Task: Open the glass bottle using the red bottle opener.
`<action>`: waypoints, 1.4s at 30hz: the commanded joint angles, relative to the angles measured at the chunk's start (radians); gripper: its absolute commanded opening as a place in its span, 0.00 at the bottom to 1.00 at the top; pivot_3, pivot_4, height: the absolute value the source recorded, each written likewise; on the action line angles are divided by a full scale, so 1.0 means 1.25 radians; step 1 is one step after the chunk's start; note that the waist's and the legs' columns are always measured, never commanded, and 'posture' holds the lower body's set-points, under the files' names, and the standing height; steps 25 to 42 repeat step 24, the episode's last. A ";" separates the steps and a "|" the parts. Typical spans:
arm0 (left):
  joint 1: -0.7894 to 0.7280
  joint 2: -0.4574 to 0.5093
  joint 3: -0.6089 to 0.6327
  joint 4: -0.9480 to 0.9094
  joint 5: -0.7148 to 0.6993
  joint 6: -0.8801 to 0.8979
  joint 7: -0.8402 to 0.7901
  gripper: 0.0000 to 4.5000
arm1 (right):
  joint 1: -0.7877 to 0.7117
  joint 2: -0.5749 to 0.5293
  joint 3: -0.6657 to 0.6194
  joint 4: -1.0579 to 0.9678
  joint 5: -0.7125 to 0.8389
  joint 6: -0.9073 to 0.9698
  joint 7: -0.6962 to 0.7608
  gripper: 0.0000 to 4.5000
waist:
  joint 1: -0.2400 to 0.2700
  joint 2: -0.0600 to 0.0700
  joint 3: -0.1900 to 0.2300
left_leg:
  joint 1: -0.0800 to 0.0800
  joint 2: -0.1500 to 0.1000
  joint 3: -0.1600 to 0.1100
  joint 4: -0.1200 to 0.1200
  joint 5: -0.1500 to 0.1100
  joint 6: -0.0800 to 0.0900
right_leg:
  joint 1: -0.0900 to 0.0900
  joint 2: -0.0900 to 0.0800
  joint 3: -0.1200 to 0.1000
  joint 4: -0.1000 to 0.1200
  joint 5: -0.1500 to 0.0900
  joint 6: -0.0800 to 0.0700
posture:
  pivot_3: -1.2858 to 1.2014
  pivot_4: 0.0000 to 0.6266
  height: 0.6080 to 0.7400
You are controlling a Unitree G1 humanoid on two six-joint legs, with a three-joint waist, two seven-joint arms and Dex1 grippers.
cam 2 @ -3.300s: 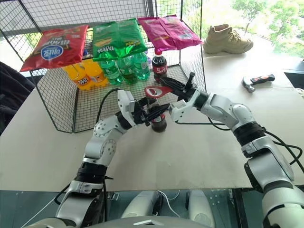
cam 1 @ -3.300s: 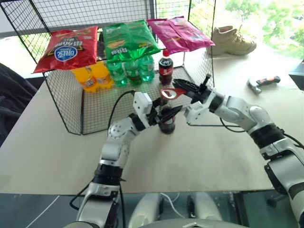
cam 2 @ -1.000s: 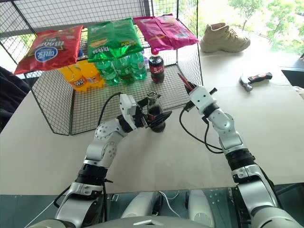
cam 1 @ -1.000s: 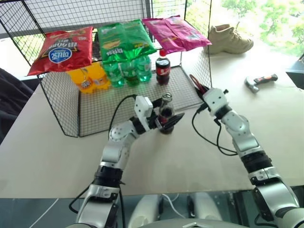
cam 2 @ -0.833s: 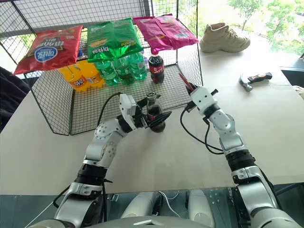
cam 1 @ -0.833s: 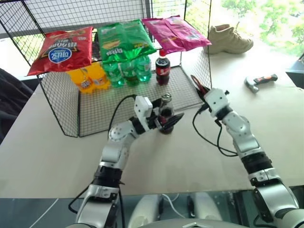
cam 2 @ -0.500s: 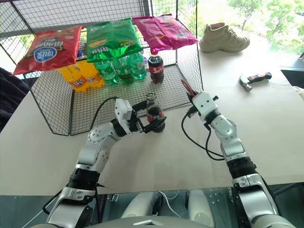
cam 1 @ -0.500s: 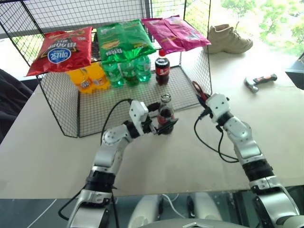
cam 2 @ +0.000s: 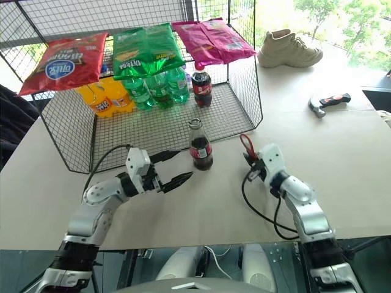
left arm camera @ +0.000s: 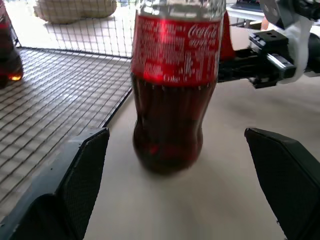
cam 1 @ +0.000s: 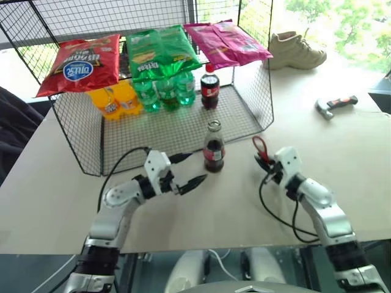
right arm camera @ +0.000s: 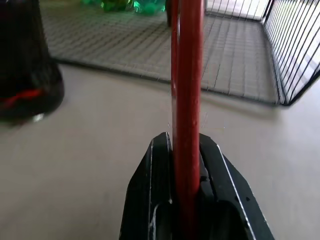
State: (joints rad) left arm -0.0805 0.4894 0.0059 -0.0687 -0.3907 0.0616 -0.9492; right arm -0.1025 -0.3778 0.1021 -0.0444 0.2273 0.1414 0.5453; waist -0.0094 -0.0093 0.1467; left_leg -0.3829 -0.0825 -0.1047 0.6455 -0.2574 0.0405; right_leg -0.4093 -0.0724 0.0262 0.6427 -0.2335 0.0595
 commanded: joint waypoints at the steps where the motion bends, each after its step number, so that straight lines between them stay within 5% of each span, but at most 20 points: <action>1: 0.034 0.015 0.026 -0.063 -0.015 -0.002 0.005 1.00 | 0.026 -0.026 -0.018 -0.064 0.027 0.046 0.035 0.10 | 0.000 0.000 0.000 | 0.000 0.000 0.000 0.000 0.000 0.000 | 0.000 0.000 0.000 0.000 0.000 0.000 | 0.52 0.24 1.00; 10: 0.214 0.066 0.143 -0.132 -0.025 0.052 0.067 1.00 | 0.149 -0.142 -0.128 -0.132 0.104 0.082 0.134 0.99 | 0.009 0.000 0.000 | 0.000 0.000 0.000 0.000 -0.001 0.001 | 0.001 -0.001 0.000 -0.001 0.000 0.000 | 0.52 0.24 1.00; 24: 0.397 0.124 0.291 -0.142 -0.013 0.026 0.059 1.00 | 0.177 -0.251 -0.320 0.074 0.177 -0.167 0.393 0.99 | 0.018 0.000 0.000 | 0.001 0.002 0.000 0.001 -0.001 0.001 | 0.003 -0.001 0.000 -0.002 -0.001 -0.001 | 0.52 0.24 1.00; 42: 0.397 0.124 0.291 -0.142 -0.013 0.026 0.059 1.00 | 0.177 -0.251 -0.320 0.074 0.177 -0.167 0.393 0.99 | 0.018 0.000 0.000 | 0.001 0.002 0.000 0.001 -0.001 0.001 | 0.003 -0.001 0.000 -0.002 -0.001 -0.001 | 0.52 0.24 1.00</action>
